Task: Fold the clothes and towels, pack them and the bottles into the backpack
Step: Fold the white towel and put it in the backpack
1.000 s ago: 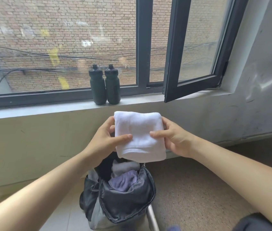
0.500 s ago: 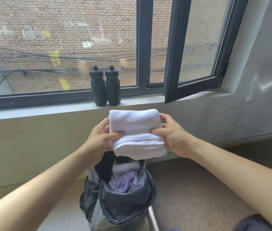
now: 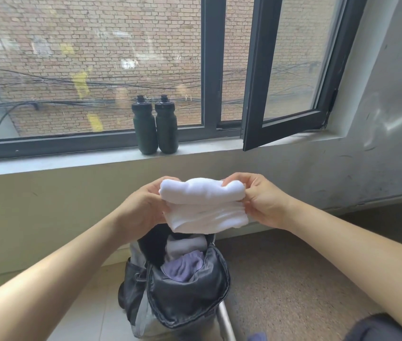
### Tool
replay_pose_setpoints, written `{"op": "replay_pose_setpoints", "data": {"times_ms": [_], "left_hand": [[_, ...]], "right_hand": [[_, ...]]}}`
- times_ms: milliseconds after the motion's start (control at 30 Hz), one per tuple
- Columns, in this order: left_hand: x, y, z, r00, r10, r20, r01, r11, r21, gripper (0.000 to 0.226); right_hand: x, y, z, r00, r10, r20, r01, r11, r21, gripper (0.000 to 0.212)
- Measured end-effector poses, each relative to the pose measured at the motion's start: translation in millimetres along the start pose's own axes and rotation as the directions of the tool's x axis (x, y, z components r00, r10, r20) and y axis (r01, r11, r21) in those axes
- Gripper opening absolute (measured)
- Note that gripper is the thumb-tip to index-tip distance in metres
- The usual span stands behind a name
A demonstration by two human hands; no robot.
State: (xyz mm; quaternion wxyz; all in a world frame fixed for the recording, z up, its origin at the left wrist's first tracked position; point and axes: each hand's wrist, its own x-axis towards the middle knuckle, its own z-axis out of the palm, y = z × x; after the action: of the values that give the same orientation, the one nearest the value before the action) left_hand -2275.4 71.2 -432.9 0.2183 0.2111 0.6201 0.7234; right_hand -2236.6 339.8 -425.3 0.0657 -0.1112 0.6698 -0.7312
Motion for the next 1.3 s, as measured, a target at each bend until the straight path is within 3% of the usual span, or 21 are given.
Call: {"op": "replay_pose_setpoints", "data": {"times_ms": [133,233,367,467,533,633,767,833,900,933,1000,1100,1200,1300], "left_hand": [[-5.0,7.8,-2.3,0.992,-0.111,0.053,0.118,0.982,-0.149,0.036],[-7.3,4.1,1.3,0.956,-0.273,0.104,0.269,0.962,0.050,0.055],[-12.3,-2.1,13.7,0.909,-0.393,0.139,0.341,0.893,0.295,0.053],[-7.5,-10.6,12.5,0.923,-0.350,0.161,0.275,0.891,0.362,0.081],[-5.1,-14.8,9.8,0.935,-0.317,0.160,0.233,0.888,0.397,0.074],[-1.9,-18.5,5.1,0.971,-0.209,0.113,0.124,0.851,0.511,0.063],[2.3,-22.9,1.7,0.998,0.046,0.031,-0.054,0.702,0.710,0.048],[6.0,-27.1,-3.0,0.993,0.122,0.002,-0.077,0.612,0.787,0.049],[8.0,-29.8,-6.8,0.990,0.133,-0.041,-0.024,0.452,0.892,0.055],[8.3,-31.5,-9.1,0.992,0.115,-0.054,0.009,0.359,0.933,0.057],[8.7,-36.6,-14.1,0.996,0.063,-0.066,0.051,0.219,0.974,0.053],[11.0,-50.1,-26.4,0.996,0.008,-0.087,0.086,0.072,0.994,0.045],[20.2,-67.8,-44.4,0.992,-0.021,-0.127,0.127,-0.007,0.992,0.044],[33.3,-94.3,-61.3,0.991,-0.022,-0.135,0.135,-0.019,0.991,0.044]], "right_hand": [[0.3,4.0,1.5,0.994,-0.105,-0.030,0.098,0.977,-0.189,0.059],[-5.1,-0.3,11.9,0.984,-0.179,0.015,0.171,0.906,-0.388,0.070],[-10.1,1.6,28.9,0.961,-0.244,0.134,0.278,0.807,-0.522,0.074],[-7.8,7.9,30.5,0.950,-0.281,0.134,0.308,0.785,-0.537,0.074],[-6.8,10.1,30.1,0.948,-0.289,0.130,0.312,0.781,-0.541,0.073],[-5.5,15.2,31.0,0.974,-0.191,0.119,0.225,0.846,-0.483,0.063],[8.4,22.3,33.5,1.000,-0.024,-0.014,0.019,0.955,-0.298,0.013],[19.7,28.9,32.7,0.999,0.001,-0.033,-0.014,0.920,-0.392,0.028],[31.1,36.2,31.7,0.998,0.053,0.015,-0.038,0.861,-0.508,0.057],[36.4,39.9,31.2,0.995,0.078,0.058,-0.034,0.839,-0.543,0.060],[47.9,51.1,30.0,0.984,0.121,0.128,-0.018,0.792,-0.611,0.045],[64.4,76.1,29.8,0.981,0.160,0.107,-0.041,0.717,-0.696,0.033],[76.6,115.2,26.1,0.987,0.162,0.018,-0.092,0.643,-0.761,0.034],[76.2,168.0,15.2,0.974,0.207,-0.094,-0.193,0.532,-0.824,0.050]]}}
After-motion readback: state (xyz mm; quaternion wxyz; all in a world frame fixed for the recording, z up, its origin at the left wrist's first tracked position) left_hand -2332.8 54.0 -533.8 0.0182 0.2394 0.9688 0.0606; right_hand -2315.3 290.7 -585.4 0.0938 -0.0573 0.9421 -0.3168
